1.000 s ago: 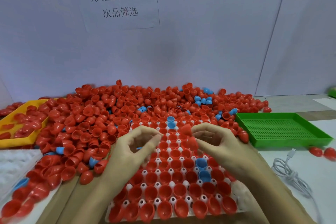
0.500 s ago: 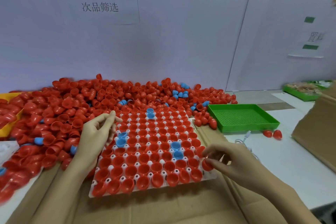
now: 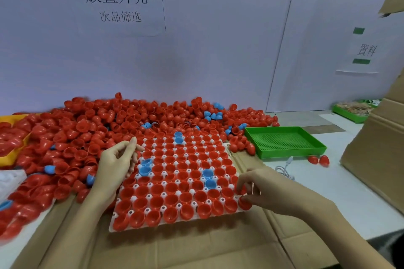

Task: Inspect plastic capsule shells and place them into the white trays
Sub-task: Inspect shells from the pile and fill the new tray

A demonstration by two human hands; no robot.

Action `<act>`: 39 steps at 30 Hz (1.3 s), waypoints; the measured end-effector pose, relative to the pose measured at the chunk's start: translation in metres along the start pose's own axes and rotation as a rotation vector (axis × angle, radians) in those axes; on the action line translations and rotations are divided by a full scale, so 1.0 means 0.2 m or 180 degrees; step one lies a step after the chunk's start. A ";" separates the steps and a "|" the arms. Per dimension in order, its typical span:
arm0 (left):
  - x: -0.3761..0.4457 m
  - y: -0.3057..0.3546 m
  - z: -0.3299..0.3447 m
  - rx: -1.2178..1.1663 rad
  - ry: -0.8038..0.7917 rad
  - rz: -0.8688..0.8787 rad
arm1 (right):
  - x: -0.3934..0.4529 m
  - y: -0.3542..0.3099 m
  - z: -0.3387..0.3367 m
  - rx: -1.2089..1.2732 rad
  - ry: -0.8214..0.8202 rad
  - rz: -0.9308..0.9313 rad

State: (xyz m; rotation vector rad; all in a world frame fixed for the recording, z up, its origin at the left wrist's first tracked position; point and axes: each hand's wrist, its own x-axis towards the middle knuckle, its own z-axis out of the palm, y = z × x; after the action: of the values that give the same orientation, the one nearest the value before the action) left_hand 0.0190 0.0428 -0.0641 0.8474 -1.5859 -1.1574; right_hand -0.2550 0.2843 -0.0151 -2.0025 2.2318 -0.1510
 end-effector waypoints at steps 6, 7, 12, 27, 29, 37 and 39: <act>0.01 0.00 -0.01 0.0047 -0.0002 0.0014 | 0.08 -0.01 -0.09 0.0150 0.0005 -0.0076; 0.01 0.00 -0.01 0.0102 0.0007 0.0043 | 0.10 -0.01 -0.10 0.0203 0.0079 -0.0091; 0.02 -0.03 -0.06 0.1445 0.0370 0.0389 | 0.29 0.02 -0.06 0.0649 0.0644 0.0029; 0.05 -0.07 -0.08 0.2832 0.0198 -0.0034 | 0.67 0.19 0.21 0.1397 0.2021 0.0939; 0.04 -0.06 -0.06 0.2895 0.0151 -0.0153 | 0.67 0.19 0.23 0.1337 0.1812 0.1072; 0.05 -0.05 -0.05 0.2343 0.0089 -0.0575 | 0.67 0.22 0.25 0.1311 0.1155 0.1892; 0.05 -0.05 -0.06 0.2064 0.0190 -0.0691 | 0.65 0.21 0.24 0.1523 0.0975 0.2012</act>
State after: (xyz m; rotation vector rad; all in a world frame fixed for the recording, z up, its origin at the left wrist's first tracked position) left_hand 0.0267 0.0271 -0.0693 1.4869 -1.8803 -0.7423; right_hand -0.3025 0.1616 -0.0736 -1.0361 2.5621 -0.8615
